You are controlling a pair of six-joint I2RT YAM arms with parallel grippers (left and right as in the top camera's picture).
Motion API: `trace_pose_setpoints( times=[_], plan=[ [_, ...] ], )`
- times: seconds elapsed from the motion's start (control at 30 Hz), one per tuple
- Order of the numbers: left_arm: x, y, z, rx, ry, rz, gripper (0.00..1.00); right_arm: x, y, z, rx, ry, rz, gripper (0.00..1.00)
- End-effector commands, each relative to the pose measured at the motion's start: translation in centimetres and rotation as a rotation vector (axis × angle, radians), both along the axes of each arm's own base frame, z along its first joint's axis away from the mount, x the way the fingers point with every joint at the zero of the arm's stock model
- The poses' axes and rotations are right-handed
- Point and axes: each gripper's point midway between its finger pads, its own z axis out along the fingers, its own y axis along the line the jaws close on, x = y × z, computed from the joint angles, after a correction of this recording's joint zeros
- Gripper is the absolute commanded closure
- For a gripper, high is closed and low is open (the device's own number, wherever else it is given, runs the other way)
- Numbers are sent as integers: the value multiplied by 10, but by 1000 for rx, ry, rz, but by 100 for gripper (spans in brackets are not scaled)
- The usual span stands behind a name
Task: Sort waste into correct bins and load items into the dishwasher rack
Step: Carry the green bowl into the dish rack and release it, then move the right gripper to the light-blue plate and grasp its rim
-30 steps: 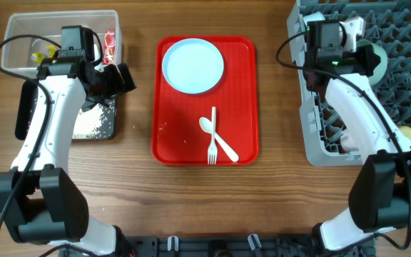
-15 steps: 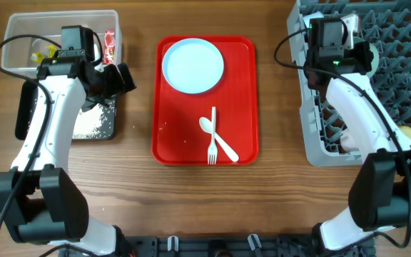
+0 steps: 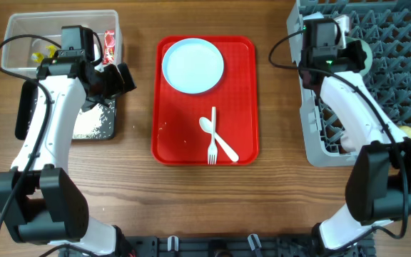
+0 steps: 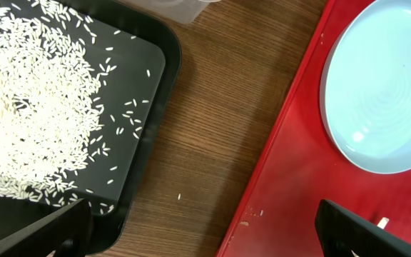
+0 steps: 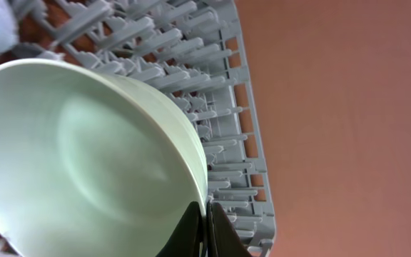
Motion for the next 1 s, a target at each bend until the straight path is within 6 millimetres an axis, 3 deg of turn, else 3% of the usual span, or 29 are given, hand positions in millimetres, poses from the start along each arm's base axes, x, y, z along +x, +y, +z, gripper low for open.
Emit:
trace_pose_setpoints(
  times=[0.0, 0.2, 0.53, 0.73, 0.97],
  plan=[
    [2, 3, 0, 10, -3, 4, 0, 3, 19, -18, -5, 67, 50, 96],
    [2, 3, 0, 10, -3, 4, 0, -2, 42, -24, -17, 130, 107, 95],
    [2, 3, 0, 10, -3, 4, 0, -13, 79, -33, -46, 238, 200, 71],
    [2, 3, 0, 10, -2, 4, 0, -15, 99, -34, -56, 253, 249, 62],
    [2, 3, 0, 10, -3, 4, 0, -16, 116, -34, -46, 227, 275, 59]
  ],
)
